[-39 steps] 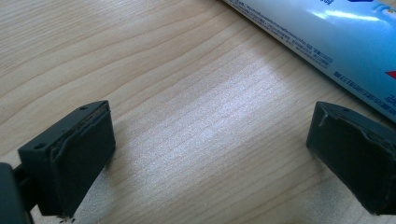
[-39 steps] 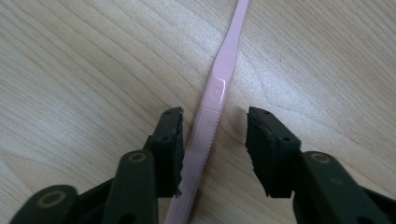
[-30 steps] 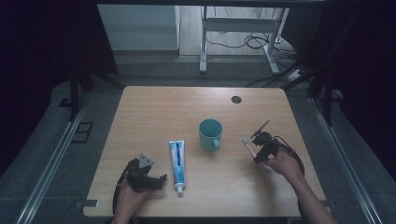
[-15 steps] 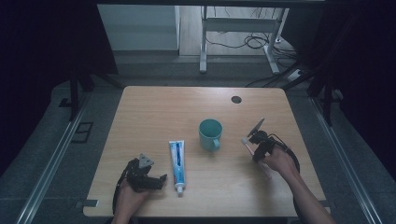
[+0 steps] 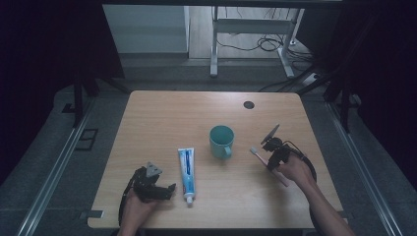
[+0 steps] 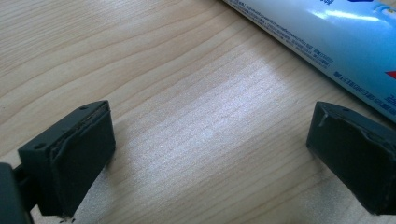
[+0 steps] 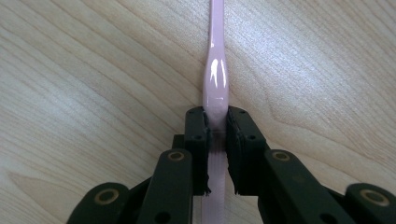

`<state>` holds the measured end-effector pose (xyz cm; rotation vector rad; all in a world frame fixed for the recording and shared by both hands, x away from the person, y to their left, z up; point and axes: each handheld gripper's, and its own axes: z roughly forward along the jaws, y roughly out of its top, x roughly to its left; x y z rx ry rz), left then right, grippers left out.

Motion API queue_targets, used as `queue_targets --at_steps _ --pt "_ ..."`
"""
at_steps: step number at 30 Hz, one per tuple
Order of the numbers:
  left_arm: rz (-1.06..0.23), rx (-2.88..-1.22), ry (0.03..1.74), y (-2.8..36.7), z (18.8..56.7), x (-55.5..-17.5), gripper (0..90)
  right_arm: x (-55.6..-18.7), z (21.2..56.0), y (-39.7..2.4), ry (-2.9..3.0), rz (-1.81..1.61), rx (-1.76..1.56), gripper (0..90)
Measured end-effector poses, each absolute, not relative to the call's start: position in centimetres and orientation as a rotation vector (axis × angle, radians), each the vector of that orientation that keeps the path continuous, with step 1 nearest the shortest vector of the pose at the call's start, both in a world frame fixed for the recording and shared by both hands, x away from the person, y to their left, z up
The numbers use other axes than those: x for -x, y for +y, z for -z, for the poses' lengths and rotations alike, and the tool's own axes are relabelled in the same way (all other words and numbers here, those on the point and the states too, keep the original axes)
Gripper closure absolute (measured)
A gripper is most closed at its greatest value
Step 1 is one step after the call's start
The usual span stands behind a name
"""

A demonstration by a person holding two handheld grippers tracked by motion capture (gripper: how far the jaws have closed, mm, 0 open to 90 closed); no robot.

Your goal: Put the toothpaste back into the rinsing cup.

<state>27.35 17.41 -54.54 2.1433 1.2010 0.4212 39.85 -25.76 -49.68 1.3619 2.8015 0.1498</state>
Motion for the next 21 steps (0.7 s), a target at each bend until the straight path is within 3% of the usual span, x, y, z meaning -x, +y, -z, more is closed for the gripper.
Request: queue_targets --at_steps 21 --pt "-0.420 -2.143 1.200 17.4 54.5 -27.4 1.0 -38.4 47.6 -26.9 2.768 -0.348 -1.318 79.1"
